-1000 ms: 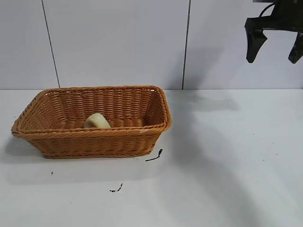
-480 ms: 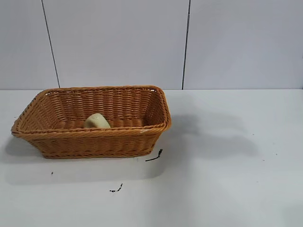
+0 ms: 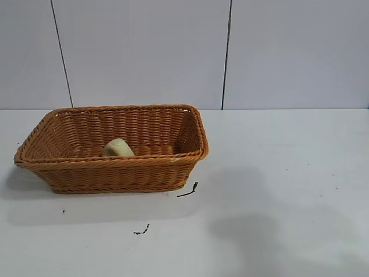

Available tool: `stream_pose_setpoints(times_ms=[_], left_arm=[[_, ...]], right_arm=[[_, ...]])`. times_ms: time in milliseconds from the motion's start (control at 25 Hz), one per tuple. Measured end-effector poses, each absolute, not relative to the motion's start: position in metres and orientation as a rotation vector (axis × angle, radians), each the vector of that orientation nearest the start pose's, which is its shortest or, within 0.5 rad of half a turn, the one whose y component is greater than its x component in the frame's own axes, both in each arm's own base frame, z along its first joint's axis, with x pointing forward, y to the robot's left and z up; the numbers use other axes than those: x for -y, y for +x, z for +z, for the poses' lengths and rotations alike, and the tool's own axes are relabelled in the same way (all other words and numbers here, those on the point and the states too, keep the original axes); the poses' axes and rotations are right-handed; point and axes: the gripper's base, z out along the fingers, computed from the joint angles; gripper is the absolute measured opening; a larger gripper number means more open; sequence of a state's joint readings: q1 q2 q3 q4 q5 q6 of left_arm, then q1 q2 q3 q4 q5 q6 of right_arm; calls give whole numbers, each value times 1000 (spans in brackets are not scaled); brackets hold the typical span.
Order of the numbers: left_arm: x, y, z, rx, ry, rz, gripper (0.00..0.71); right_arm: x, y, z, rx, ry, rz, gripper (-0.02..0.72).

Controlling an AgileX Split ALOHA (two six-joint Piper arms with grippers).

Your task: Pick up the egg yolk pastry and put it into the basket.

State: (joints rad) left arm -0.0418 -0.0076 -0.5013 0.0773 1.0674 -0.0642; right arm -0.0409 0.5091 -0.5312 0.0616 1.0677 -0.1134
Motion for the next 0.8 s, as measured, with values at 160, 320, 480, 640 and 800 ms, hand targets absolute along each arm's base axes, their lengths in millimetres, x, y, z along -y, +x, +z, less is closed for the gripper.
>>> stream_pose_setpoints(times_ms=[160,320,480,640,800], left_arm=[[-6,-6,277,-2040,-27,26,696],[-6,-6,277,-2040,-27,26,696],[-6,-6,277,-2040,-27,26,696],[-6,-6,277,-2040,-27,26,696],[-6,-6,277,-2040,-27,26,696]], right_arm=[[-2,57,280,-2339,-71,2,694],[-3,44,287,-2215,-69,-8,694],[-4,30,291,-2108,-68,-14,694],[-4,13,294,-2005,-67,-21,694],[-5,-1,294,-1920,-68,-26,694]])
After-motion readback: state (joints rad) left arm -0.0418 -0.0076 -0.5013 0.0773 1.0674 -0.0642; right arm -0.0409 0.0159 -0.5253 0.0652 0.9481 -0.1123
